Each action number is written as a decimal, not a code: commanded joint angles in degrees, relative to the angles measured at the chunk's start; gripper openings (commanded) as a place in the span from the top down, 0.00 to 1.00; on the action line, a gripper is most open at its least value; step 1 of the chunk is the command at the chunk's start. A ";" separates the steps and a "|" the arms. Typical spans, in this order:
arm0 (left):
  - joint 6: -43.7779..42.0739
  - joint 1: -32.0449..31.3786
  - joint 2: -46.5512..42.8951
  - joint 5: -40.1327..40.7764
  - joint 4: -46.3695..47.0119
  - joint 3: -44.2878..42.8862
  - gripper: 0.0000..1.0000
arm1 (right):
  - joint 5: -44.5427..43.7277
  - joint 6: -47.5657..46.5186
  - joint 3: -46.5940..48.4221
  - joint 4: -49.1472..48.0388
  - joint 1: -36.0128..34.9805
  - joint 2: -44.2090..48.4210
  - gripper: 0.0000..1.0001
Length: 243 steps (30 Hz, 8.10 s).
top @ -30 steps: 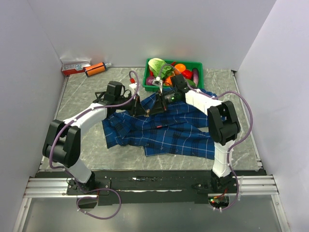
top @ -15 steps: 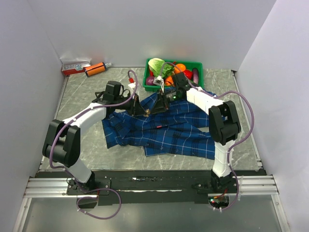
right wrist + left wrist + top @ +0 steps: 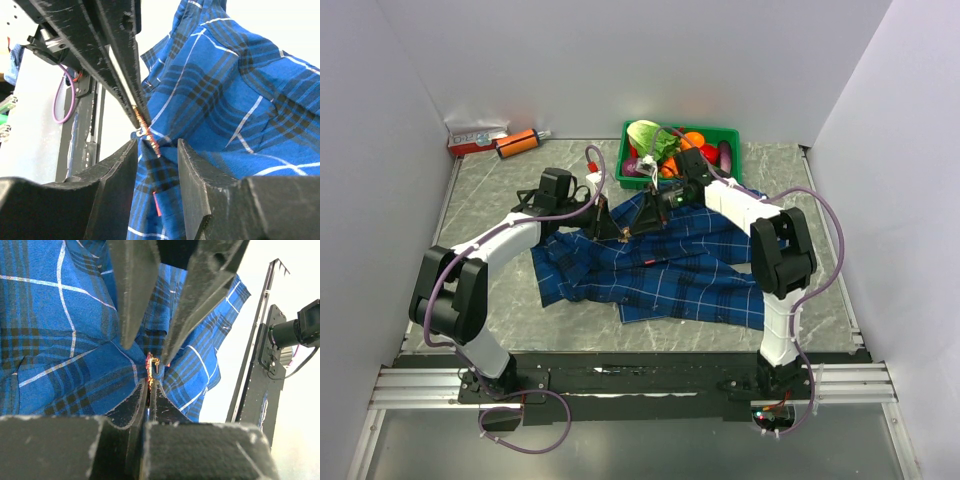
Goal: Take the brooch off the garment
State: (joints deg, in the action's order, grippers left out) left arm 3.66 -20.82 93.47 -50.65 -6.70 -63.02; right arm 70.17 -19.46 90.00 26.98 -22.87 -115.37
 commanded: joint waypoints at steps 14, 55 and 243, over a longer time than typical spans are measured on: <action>-0.23 0.16 -1.19 -2.52 1.43 -1.22 0.99 | 1.54 -1.54 3.43 1.32 -1.38 -2.31 0.60; -2.07 -0.10 -2.42 10.40 -0.06 -1.57 0.99 | -1.27 -1.01 4.32 4.74 -3.49 -0.03 0.52; 64.81 4.91 12.44 -25.46 67.26 3.87 0.99 | 13.15 51.55 -10.81 -39.03 0.90 9.55 0.66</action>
State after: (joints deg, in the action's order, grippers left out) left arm 68.88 -15.64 106.28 -75.20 58.65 -58.11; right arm 80.90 30.87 78.67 -7.73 -21.43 -108.40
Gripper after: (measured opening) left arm 0.031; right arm 0.343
